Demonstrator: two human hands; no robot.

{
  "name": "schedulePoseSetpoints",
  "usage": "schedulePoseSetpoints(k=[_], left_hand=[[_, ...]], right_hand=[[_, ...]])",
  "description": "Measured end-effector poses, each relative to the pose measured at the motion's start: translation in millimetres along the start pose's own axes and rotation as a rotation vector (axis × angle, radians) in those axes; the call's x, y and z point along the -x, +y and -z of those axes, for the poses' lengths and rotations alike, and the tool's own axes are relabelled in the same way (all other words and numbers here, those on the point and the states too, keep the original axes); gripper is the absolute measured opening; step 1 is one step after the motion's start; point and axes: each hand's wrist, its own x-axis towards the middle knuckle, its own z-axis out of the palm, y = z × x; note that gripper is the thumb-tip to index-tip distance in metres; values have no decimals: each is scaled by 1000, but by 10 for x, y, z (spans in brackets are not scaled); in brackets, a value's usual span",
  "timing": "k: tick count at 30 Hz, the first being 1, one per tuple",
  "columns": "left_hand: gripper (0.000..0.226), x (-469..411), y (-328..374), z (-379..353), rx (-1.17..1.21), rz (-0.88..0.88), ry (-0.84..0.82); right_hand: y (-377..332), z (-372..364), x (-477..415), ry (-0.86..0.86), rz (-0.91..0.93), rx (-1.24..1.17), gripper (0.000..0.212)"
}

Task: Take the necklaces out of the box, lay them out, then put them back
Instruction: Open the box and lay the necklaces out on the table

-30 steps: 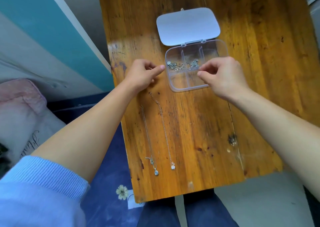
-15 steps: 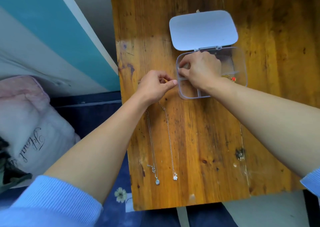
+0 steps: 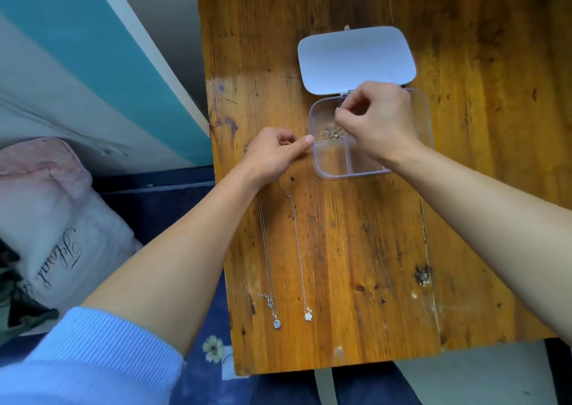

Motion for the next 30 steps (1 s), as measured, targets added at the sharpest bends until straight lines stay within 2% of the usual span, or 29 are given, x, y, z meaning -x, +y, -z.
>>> schedulePoseSetpoints(k=[2, 5, 8, 10, 14, 16, 19, 21, 24, 30], left_hand=[[32, -27, -52, 72, 12, 28, 32], [28, 9, -146, 94, 1, 20, 151], [20, 109, -129, 43, -214, -168, 401], [20, 140, -35, 30, -369, -337, 447], [31, 64, 233, -88, -636, -538, 294], [29, 13, 319, -144, -773, -547, 197], [19, -34, 297, -110, -871, -523, 138], [19, -27, 261, -84, -862, -510, 128], [30, -10, 290, -100, -840, -511, 95], [46, 28, 540, -309, -689, -561, -14]], right_hand=[[-18, 63, 52, 32, -73, -227, 13], [7, 125, 252, -68, -194, -431, 24], [92, 201, 478, -132, -384, -607, 13], [129, 243, 585, -135, -521, -739, 9], [182, 360, 734, -107, -683, -952, 7], [181, 405, 790, -110, -711, -1029, 8], [134, 440, 836, -136, -713, -1105, 11], [111, 486, 837, -168, -688, -1127, 10], [100, 621, 832, -211, -637, -1132, 6], [136, 842, 881, -194, -595, -1160, 7]])
